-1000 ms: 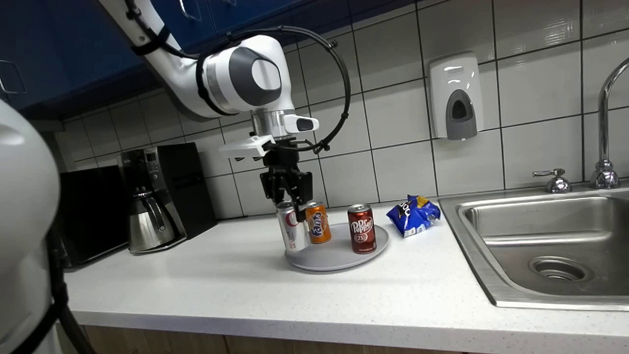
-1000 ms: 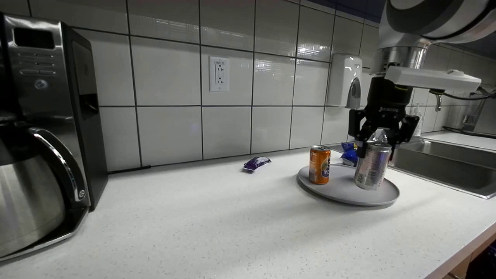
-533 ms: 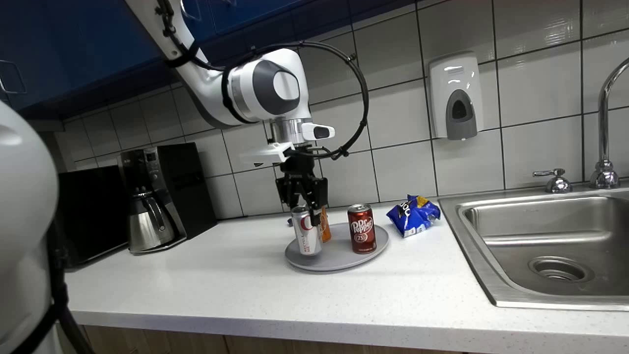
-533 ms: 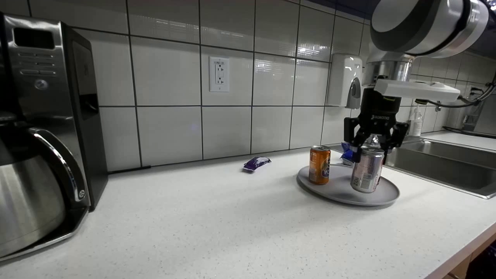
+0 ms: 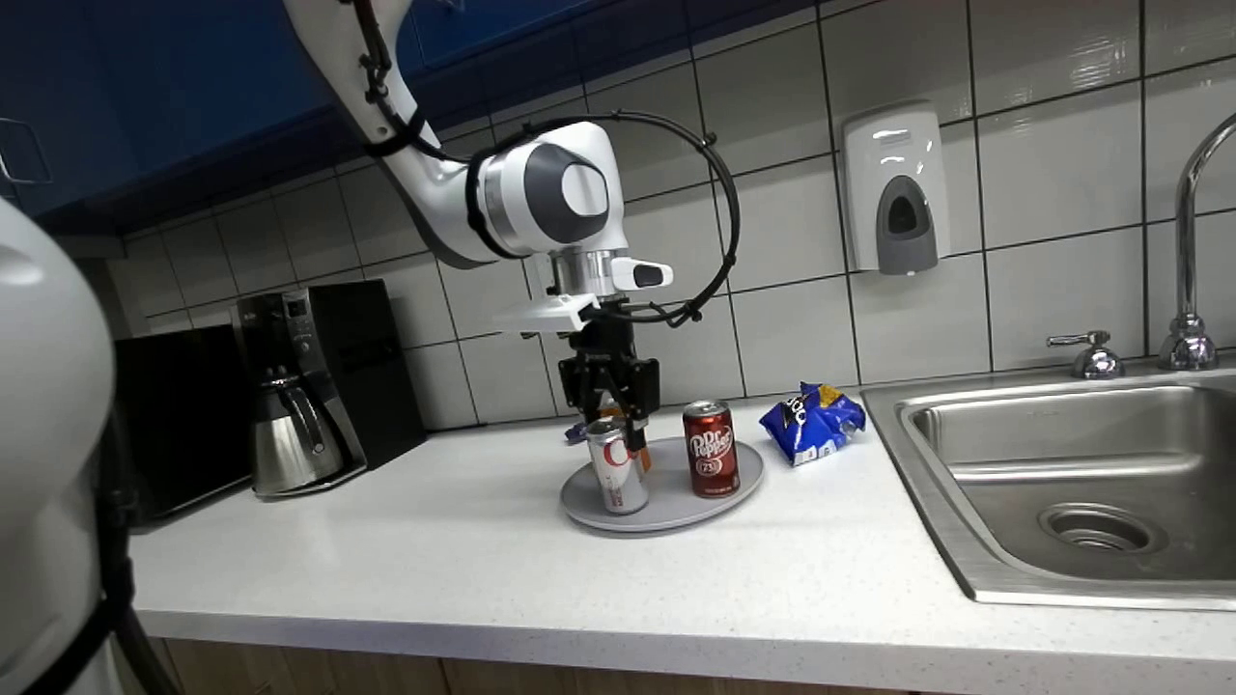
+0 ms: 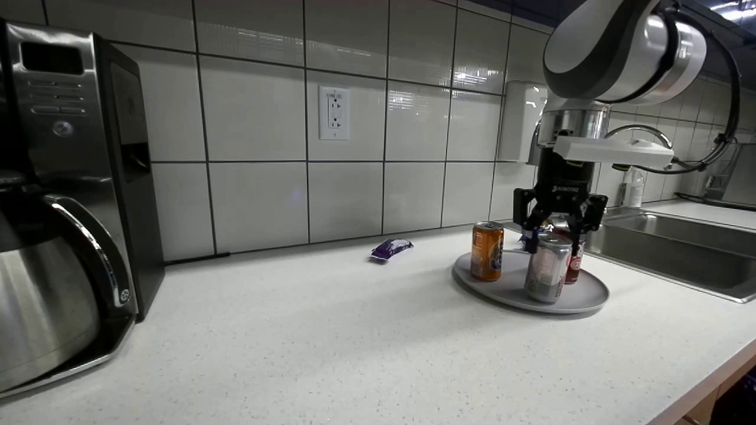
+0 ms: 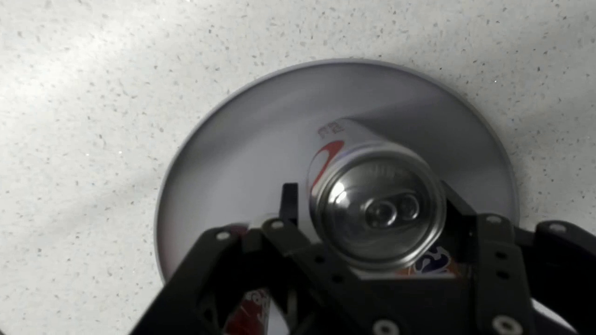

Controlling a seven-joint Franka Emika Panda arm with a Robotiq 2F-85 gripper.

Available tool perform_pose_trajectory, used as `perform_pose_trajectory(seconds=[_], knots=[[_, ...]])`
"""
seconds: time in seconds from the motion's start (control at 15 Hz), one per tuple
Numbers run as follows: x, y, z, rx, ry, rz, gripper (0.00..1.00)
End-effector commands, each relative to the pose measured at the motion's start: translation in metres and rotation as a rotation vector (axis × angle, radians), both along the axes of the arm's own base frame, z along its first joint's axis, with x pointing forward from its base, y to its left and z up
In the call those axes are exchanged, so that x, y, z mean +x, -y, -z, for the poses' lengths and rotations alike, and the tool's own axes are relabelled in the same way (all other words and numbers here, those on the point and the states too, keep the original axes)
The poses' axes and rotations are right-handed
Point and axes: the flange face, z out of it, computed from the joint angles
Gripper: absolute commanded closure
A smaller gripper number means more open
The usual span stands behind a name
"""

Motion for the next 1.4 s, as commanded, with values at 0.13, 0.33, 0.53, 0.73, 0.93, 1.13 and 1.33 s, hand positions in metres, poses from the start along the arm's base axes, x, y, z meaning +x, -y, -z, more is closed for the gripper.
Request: perform_pose_trajectory(seconds=[0.13, 0.33, 0.53, 0.73, 0.93, 1.13, 1.33], knots=[[0.006, -0.001, -0.013, 0.005, 0.013, -0.007, 0.0], [0.001, -0.005, -0.027, -0.001, 0.038, -0.001, 0.0], [-0.007, -0.011, -0.045, -0.005, 0.071, 0.0, 0.0], [-0.019, -0.016, -0.07, -0.007, 0.116, -0.002, 0.0], [-0.033, -0.02, -0.091, -0.004, 0.147, -0.018, 0.0], [-0.05, -0.03, -0.109, 0.006, 0.161, -0.051, 0.0], [-0.071, -0.044, -0.124, 0.016, 0.145, -0.08, 0.0]])
